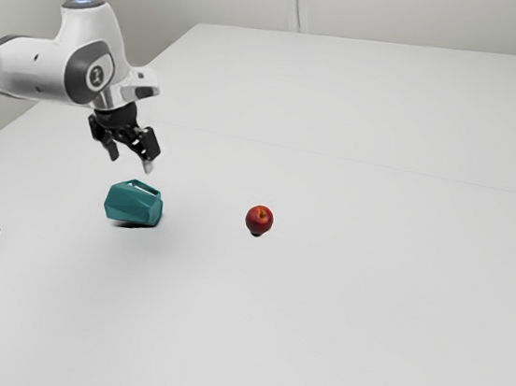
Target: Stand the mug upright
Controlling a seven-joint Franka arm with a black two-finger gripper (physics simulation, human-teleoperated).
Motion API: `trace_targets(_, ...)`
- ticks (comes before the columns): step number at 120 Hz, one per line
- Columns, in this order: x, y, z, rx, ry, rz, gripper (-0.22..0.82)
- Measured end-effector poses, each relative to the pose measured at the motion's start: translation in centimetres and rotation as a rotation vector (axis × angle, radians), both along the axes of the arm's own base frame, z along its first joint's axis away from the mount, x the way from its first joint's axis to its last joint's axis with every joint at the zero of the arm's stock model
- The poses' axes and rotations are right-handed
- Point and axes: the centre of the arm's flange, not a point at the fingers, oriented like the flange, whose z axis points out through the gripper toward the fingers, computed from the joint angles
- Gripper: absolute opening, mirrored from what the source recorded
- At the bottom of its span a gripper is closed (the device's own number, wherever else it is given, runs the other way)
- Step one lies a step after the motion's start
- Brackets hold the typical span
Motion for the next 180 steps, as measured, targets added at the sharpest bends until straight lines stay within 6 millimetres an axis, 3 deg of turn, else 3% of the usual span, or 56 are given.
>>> trace_targets(16, 0.0, 1.8, 0.1, -0.022, -0.016, 0.042, 0.60)
trace_targets(28, -0.4, 7.9, 0.1, -0.075, -0.032, 0.150, 0.60)
trace_targets(34, 0.6, 10.3, 0.1, -0.097, -0.036, 0.181, 0.60)
trace_targets(40, 2.1, 11.5, -0.8, -0.132, -0.028, 0.187, 0.60)
trace_targets(53, 3.2, 14.5, -3.4, -0.232, -0.001, 0.209, 0.60)
trace_targets(71, 3.0, 17.5, -7.0, -0.389, 0.032, 0.225, 0.60)
trace_targets(96, 2.2, 18.9, -11.5, -0.592, 0.049, 0.228, 0.60)
trace_targets(115, 2.1, 18.9, -14.2, -0.714, 0.033, 0.227, 0.60)
trace_targets(148, 2.3, 18.2, -16.0, -0.821, -0.008, 0.211, 0.60)
trace_targets(180, 2.2, 18.2, -16.9, -0.867, -0.039, 0.203, 0.19)
